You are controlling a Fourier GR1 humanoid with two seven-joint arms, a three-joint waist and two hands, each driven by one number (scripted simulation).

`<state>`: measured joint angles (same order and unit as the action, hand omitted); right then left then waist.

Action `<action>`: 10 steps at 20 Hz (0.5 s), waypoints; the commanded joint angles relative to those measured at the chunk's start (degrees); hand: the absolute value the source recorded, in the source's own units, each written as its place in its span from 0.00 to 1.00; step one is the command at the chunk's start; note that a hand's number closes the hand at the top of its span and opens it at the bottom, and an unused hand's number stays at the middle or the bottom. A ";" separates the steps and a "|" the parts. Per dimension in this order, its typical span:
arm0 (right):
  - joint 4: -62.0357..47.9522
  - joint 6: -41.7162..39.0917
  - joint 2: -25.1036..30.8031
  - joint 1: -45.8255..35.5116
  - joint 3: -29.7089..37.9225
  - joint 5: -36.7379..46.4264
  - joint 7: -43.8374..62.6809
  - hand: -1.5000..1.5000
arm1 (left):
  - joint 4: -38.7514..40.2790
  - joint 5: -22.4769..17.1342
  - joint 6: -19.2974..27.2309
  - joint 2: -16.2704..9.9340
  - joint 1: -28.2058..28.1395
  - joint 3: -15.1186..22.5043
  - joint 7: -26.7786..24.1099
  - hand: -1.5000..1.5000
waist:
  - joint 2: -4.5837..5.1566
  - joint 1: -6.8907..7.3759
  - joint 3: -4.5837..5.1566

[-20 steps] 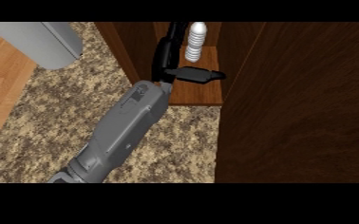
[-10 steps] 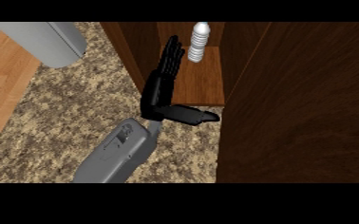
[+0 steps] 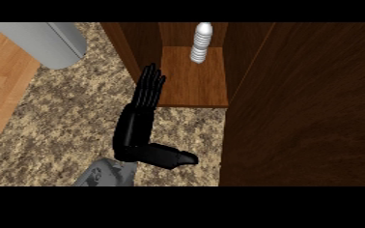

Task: Pick up the bottled water, place it into the cabinet and close the cabinet

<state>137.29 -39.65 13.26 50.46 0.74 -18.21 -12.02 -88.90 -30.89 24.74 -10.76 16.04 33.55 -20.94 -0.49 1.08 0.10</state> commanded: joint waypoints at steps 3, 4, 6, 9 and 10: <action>12.03 -0.90 2.46 1.71 -6.96 4.59 7.10 1.00 | -9.77 1.02 0.03 -4.26 -9.10 1.17 -0.96 0.00 | 0.13 -0.39 0.03; 13.23 -0.18 2.85 1.36 -7.80 4.34 8.29 1.00 | -10.43 0.19 -1.41 -6.19 -10.53 0.23 -0.95 0.00 | 0.21 -0.20 0.07; 10.58 -0.14 1.45 -0.46 -11.53 8.70 8.11 1.00 | -13.19 -0.93 -2.97 -8.49 -14.31 -1.03 -2.11 0.00 | 0.12 -0.24 0.07; 13.86 0.69 1.79 0.65 -16.43 10.26 11.02 1.00 | -14.41 -0.12 -1.95 -9.16 -15.39 -1.56 -2.04 0.00 | 0.14 -0.80 0.11; 14.70 1.23 1.12 -0.15 -18.88 11.56 11.59 1.00 | -16.39 -0.48 -1.72 -9.76 -16.21 -1.35 -1.14 0.00 | -0.02 -0.57 0.17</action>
<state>138.36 -40.28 14.45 49.90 -13.48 -15.28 -6.11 -101.93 -30.96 23.43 -18.29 2.78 33.02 -22.32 -0.45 0.63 0.19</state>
